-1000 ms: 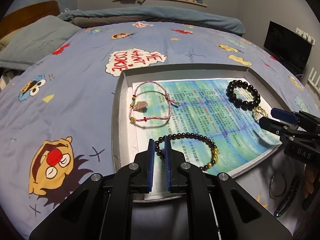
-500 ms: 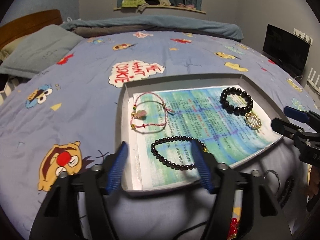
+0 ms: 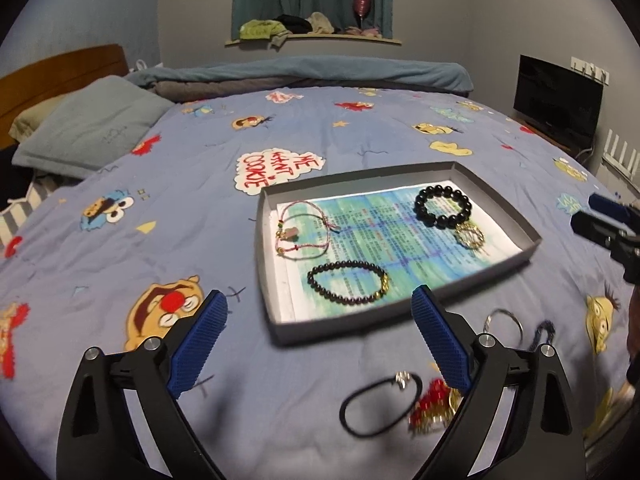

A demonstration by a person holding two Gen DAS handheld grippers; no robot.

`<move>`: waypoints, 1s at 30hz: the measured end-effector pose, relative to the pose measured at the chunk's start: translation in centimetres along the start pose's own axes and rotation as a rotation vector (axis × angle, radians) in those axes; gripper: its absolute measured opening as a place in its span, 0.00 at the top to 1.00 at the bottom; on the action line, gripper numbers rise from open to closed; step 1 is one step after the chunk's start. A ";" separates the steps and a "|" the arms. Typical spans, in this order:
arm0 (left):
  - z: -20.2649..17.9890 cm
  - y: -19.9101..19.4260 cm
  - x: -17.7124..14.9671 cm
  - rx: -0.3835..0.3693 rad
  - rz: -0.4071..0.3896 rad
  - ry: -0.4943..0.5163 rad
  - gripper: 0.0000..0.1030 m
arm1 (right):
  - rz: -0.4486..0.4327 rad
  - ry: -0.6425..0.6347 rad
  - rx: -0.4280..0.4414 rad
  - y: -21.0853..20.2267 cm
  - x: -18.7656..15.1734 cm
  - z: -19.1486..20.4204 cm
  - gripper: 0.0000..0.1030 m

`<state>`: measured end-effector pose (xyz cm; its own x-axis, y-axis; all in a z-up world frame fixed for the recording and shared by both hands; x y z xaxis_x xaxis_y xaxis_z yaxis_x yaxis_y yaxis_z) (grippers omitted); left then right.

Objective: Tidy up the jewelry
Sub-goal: 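Open both tools and withdraw them from the grey box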

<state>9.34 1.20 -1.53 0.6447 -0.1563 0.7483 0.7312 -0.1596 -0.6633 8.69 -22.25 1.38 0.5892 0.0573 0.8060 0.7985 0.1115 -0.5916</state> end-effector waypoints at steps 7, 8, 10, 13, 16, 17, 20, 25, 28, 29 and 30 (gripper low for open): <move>0.0 -2.3 -1.9 0.002 0.004 0.016 0.09 | -0.015 -0.022 -0.010 -2.5 -0.9 -0.5 0.06; 0.1 -2.4 -2.1 0.003 0.006 0.016 0.09 | -0.014 -0.023 -0.012 -2.7 -1.1 -0.5 0.06; 0.2 -2.7 -2.9 0.004 0.014 0.013 0.09 | -0.008 -0.023 -0.019 -2.9 -1.7 -0.6 0.06; 0.2 -3.0 -4.0 0.006 0.023 0.007 0.09 | 0.003 -0.018 -0.026 -3.0 -2.6 -0.9 0.06; 0.4 -3.2 -5.0 0.019 0.007 0.004 0.09 | 0.016 -0.010 -0.034 -2.9 -3.6 -1.3 0.06; 0.4 -3.1 -5.3 0.023 0.001 0.000 0.09 | 0.021 -0.008 -0.036 -2.8 -4.0 -1.3 0.06; 0.6 -2.6 -6.3 0.032 0.011 -0.009 0.09 | 0.043 -0.015 -0.055 -2.3 -5.0 -1.5 0.06; 0.4 -1.7 -7.0 0.043 0.029 -0.010 0.09 | 0.061 -0.028 -0.060 -2.0 -6.3 -1.3 0.06; 0.3 -1.4 -7.2 0.040 0.031 -0.011 0.09 | 0.069 -0.033 -0.058 -1.9 -7.1 -1.1 0.06; 0.3 -1.2 -7.3 0.039 0.036 -0.011 0.09 | 0.074 -0.032 -0.055 -1.8 -7.3 -1.1 0.06; 0.3 -1.0 -7.3 0.040 0.039 -0.010 0.09 | 0.081 -0.033 -0.052 -1.7 -7.6 -0.9 0.06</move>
Point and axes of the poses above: each gripper's, at about its wrist camera, not at the fingertips, and y roughly the way its jaws point, z to its left, x to its top, the point moved 7 cm from there along y, roughly the way its jaws point, and after that the axes turned 2 degrees about z, right-handed, at the moved point
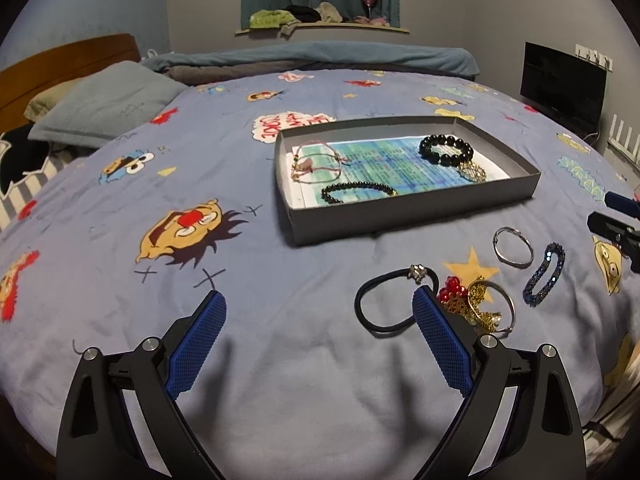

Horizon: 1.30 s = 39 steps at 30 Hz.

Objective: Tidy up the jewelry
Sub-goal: 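Open both tools and withdraw them from the grey box, then grasp black hair tie with left tool while right tool grasps blue beaded bracelet, lower both into box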

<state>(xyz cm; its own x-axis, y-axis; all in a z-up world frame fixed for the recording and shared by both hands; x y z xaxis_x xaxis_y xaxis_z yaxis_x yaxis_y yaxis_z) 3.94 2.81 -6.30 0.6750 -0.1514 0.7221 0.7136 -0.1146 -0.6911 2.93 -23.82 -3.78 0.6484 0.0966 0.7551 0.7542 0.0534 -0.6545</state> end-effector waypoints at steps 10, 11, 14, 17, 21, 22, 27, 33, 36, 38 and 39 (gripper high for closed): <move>0.3 1.4 -0.6 -0.009 0.026 -0.023 0.09 | 0.036 -0.007 0.029 1.4 -1.8 1.3 0.06; 0.3 1.5 -0.6 -0.011 0.026 -0.030 0.09 | 0.039 -0.009 0.031 1.5 -1.9 1.4 0.06; 0.4 1.8 -0.8 -0.013 0.026 -0.033 0.09 | 0.048 -0.025 0.034 1.9 -2.4 2.0 0.06; 0.3 2.1 -0.9 -0.014 0.026 -0.029 0.09 | 0.052 -0.030 0.035 2.2 -2.7 2.3 0.06; 0.3 2.3 -0.9 -0.013 0.020 -0.035 0.09 | 0.054 -0.033 0.050 2.5 -2.9 2.8 0.07; 0.3 2.2 -0.8 -0.016 0.014 -0.037 0.10 | 0.051 -0.039 0.055 2.5 -2.9 3.0 0.10; 0.0 2.1 -0.7 -0.040 0.008 -0.030 0.24 | 0.053 -0.036 0.070 2.7 -3.0 3.4 0.28; -0.5 2.3 -0.9 -0.046 0.016 -0.003 0.40 | 0.055 -0.044 0.069 2.8 -3.0 3.7 0.45; -0.7 2.6 -0.9 -0.048 0.023 0.007 0.48 | 0.062 -0.044 0.078 2.9 -3.0 3.9 0.54; -0.8 2.4 -0.9 -0.052 0.020 0.016 0.60 | 0.066 -0.045 0.090 2.9 -3.0 4.0 0.59; -0.8 2.3 -0.9 -0.057 0.017 0.023 0.62 | 0.070 -0.046 0.099 2.8 -3.0 4.1 0.62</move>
Point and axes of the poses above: each gripper's, at about its wrist camera, not at the fingertips, and y roughly the way its jaws point, z to its left, x to its top, the point moved 7 cm from there along y, roughly the way its jaws point, and after that the axes turned 2 degrees about z, right-handed, at the moved point
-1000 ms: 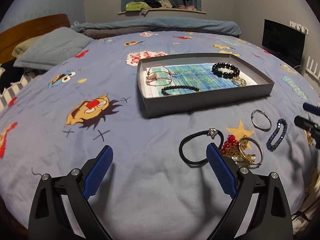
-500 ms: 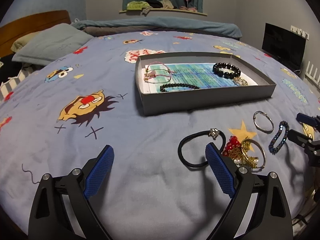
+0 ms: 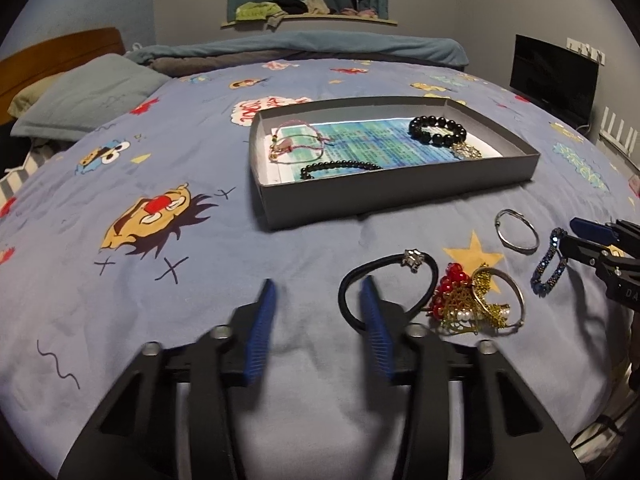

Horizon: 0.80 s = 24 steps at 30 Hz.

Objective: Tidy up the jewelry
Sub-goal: 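Grasp black hair tie with left tool while right tool grasps blue beaded bracelet, lower both into box, then lower black hair tie with left tool while right tool lowers blue beaded bracelet into box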

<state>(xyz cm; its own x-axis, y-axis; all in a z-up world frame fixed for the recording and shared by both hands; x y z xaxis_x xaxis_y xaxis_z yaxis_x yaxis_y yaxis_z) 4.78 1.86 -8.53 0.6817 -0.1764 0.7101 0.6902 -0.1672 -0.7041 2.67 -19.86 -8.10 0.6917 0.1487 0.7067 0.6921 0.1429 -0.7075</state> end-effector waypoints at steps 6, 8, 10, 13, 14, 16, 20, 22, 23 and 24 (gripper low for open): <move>-0.7 0.6 -0.3 -0.018 0.020 0.031 0.68 | 0.023 0.019 0.039 0.4 -0.1 0.2 0.67; -0.9 1.0 -0.4 -0.018 0.033 0.035 0.68 | 0.031 0.024 0.046 0.7 -0.2 0.2 0.67; -0.8 1.6 -0.5 -0.030 0.043 0.022 0.68 | 0.036 0.031 0.053 0.9 -0.3 0.2 0.67; -0.7 2.1 -0.5 -0.040 0.047 0.011 0.68 | 0.042 0.034 0.058 1.2 -0.4 0.3 0.72; -0.7 2.2 -0.5 -0.040 0.047 0.012 0.68 | 0.042 0.033 0.057 1.3 -0.4 0.4 0.73; -0.7 2.3 -0.6 -0.036 0.041 0.017 0.68 | 0.041 0.029 0.058 1.3 -0.6 0.5 0.76; -0.8 2.0 -0.5 -0.027 0.028 0.027 0.78 | 0.040 0.027 0.057 1.2 -0.7 0.4 0.83; -0.8 1.7 -0.5 -0.026 0.021 0.031 0.84 | 0.039 0.032 0.060 1.1 -0.7 0.3 0.88; -0.8 1.6 -0.5 -0.027 0.019 0.033 0.89 | 0.038 0.032 0.058 1.1 -0.6 0.2 0.89; -0.7 1.4 -0.4 -0.023 0.014 0.035 0.90 | 0.037 0.033 0.060 1.1 -0.6 0.2 0.90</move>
Point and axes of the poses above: each gripper's, at about its wrist camera, not at the fingertips, and y roughly the way its jaws point, z to its left, x to its top, the point moved 7 cm from there along y, roughly the way its jaws point, and after that the axes turned 2 degrees about z, right-handed, at the moved point
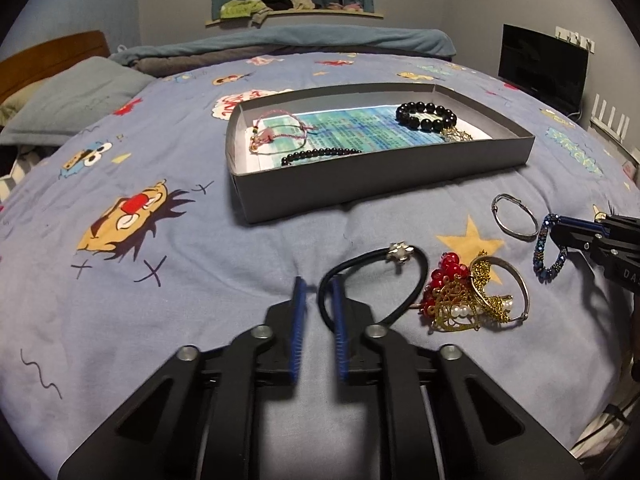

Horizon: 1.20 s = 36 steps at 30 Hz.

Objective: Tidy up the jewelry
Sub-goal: 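Lower black hair tie with left tool while right tool lowers blue beaded bracelet into box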

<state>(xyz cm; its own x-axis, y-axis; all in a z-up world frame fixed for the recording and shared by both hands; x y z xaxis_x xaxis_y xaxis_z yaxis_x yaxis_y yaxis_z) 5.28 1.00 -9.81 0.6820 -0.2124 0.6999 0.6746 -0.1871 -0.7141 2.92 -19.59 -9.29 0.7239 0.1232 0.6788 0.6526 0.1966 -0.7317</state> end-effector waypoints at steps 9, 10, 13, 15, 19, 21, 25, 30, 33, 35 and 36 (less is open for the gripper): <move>-0.1 -1.7 0.7 -0.001 -0.038 0.018 0.94 | -0.033 0.003 0.025 -1.4 0.8 0.1 0.92; -0.1 -2.0 0.9 -0.007 -0.043 0.016 0.95 | -0.038 0.002 0.027 -1.6 1.0 0.1 0.93; -0.2 -2.8 1.4 -0.027 -0.058 0.011 0.96 | -0.062 -0.007 0.025 -2.3 1.6 0.2 0.93; -0.4 -3.2 1.7 -0.033 -0.071 0.015 0.96 | -0.078 -0.019 0.020 -2.7 2.0 0.3 0.93; -1.0 -4.5 2.6 -0.051 -0.101 0.027 0.96 | -0.106 -0.027 0.019 -3.5 2.8 0.4 0.93; -1.3 -5.0 3.0 -0.055 -0.112 0.037 0.96 | -0.117 -0.028 0.020 -3.8 3.2 0.4 0.93; -1.5 -5.7 3.9 -0.060 -0.128 0.049 0.96 | -0.147 -0.039 0.013 -4.8 4.5 0.3 0.93; -1.2 -6.2 5.6 -0.078 -0.136 0.054 0.96 | -0.180 -0.049 0.003 -5.7 6.6 -0.2 0.93; -0.6 -5.8 6.9 -0.065 -0.133 0.062 0.96 | -0.215 -0.080 -0.027 -6.4 8.4 -0.4 0.93; -0.2 -5.5 7.7 -0.072 -0.129 0.048 0.96 | -0.239 -0.095 -0.042 -6.8 9.9 -0.6 0.93; 0.1 -5.2 8.3 -0.084 -0.124 0.033 0.96 | -0.247 -0.100 -0.047 -6.9 10.4 -0.7 0.93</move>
<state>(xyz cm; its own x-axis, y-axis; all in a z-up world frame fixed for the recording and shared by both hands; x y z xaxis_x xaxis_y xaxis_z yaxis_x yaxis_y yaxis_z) 7.43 0.26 -0.24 0.5845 -0.2143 0.7826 0.7257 -0.2935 -0.6223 6.14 -20.33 2.75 0.5173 0.1732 0.8381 0.8180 0.1877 -0.5437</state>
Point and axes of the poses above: each gripper's, at about its wrist camera, not at the fingertips, and y roughly the way its jaws point, z to its left, x to its top, the point moved 7 cm from there along y, roughly the way its jaws point, and after that the axes turned 2 degrees about z, right-handed, at the moved point
